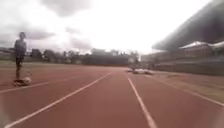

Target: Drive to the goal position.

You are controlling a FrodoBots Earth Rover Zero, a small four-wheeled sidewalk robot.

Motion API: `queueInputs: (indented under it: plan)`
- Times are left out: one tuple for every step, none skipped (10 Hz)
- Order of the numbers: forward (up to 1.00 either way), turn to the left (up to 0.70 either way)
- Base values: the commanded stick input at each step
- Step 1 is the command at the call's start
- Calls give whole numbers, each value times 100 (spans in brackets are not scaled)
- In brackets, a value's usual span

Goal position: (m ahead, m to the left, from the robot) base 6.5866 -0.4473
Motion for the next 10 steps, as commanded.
queueInputs:
  plan:
    - [85, -3]
    - [85, -9]
    - [85, -24]
    - [85, -34]
    - [85, -34]
    - [85, -34]
    - [85, -34]
    - [85, -34]
    - [85, 0]
    - [85, 0]
